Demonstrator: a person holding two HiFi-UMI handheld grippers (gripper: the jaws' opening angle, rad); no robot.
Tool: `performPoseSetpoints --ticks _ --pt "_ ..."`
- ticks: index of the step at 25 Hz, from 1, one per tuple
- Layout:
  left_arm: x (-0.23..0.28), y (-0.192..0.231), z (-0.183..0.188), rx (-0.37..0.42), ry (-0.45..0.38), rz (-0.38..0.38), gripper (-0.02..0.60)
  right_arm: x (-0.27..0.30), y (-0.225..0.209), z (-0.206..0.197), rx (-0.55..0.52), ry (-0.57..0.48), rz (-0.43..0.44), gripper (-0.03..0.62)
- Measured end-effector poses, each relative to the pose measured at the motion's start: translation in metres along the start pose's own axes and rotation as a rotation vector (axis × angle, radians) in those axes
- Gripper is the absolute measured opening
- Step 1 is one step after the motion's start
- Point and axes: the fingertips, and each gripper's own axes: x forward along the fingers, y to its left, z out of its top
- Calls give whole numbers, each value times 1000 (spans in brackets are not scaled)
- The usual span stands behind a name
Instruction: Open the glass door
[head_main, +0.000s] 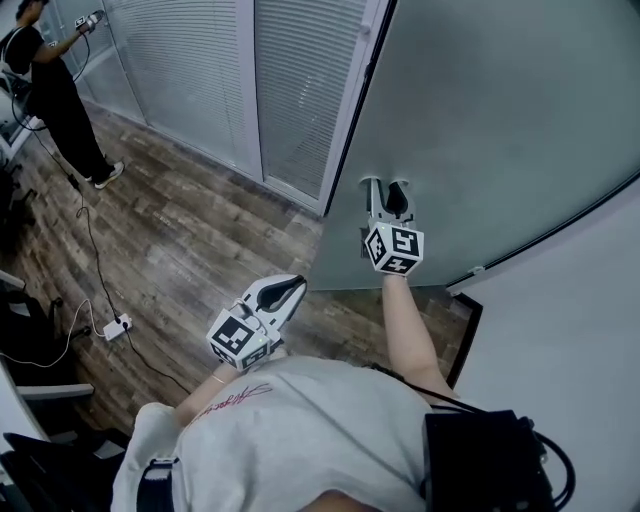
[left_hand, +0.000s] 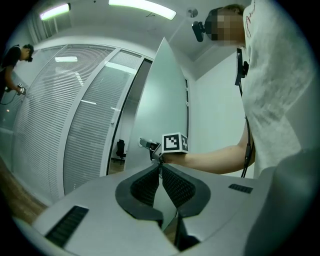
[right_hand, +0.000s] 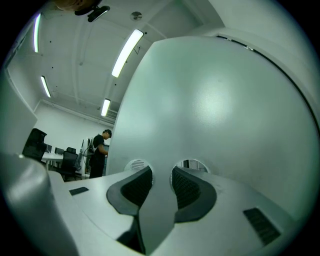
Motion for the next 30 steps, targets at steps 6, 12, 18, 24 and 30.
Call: performPoseSetpoints --ticks 6,12,18,24,30 --pt "-1 -42 -7 -1 -1 58 35 -31 15 11 0 -27 53 132" --pt "-13 -74 -15 -6 -15 146 35 -66 28 15 3 -37 93 132" --pt "-22 -113 -25 -33 -20 191 35 -100 36 23 6 -51 135 132" --pt "-40 -127 -30 -43 -18 212 35 -122 43 28 6 -61 168 132" --pt "-48 -144 -16 -20 -40 161 35 -156 44 29 22 -59 211 132"
